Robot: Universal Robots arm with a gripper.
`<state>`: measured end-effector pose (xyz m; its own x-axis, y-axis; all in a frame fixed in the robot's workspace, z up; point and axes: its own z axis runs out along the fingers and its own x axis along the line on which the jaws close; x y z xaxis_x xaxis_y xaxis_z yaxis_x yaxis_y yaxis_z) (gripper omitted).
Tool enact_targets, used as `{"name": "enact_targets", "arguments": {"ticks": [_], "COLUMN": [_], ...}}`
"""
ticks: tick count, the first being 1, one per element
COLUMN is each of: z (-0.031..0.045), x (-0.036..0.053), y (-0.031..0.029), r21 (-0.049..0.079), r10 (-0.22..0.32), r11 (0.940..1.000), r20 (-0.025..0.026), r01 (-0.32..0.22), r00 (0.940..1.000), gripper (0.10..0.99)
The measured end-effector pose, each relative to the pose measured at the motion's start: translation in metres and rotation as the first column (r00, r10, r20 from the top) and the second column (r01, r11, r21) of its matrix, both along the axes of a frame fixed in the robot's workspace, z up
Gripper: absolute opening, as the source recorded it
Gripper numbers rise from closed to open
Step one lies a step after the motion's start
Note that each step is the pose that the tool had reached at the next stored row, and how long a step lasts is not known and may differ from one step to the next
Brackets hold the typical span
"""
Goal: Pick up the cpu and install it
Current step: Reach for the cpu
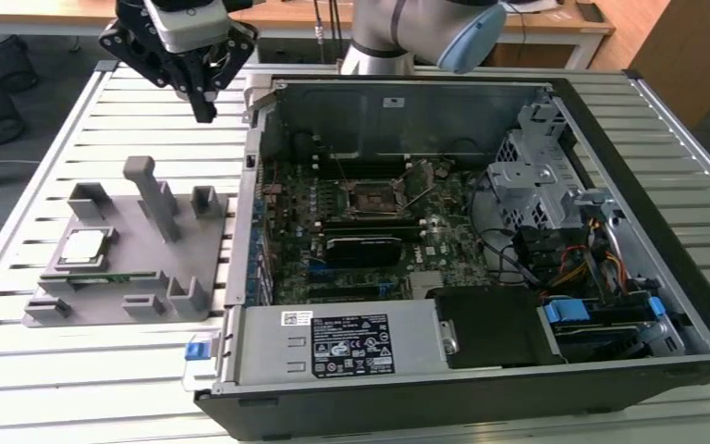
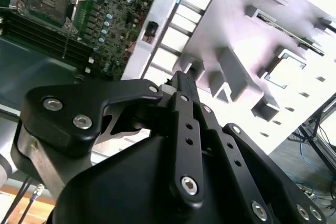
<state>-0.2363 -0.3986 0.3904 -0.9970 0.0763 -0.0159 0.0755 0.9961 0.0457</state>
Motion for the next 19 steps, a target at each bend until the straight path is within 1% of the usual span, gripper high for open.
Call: {"name": "enact_targets", "arguments": {"ticks": [8,14,17,18,19], "z": [-0.0004,-0.0011,-0.0013,-0.0015,-0.0015], "x": [-0.0358,-0.0631,-0.0766,-0.0838,-0.0883], "y": [0.001,0.0036,0.004,0.004,0.004], "r21": [0.0,0.0,0.0,0.0,0.0], "r10": [0.0,0.0,0.0,0.0,0.0], "r11": [1.0,1.0,1.0,1.0,1.0], "r20": [0.0,0.0001,0.0,0.0,0.0], "r01": [0.0,0.0,0.0,0.0,0.0], "r00": [1.0,1.0,1.0,1.0,1.0], "gripper": [0.106,0.106,0.106,0.106,0.106]}}
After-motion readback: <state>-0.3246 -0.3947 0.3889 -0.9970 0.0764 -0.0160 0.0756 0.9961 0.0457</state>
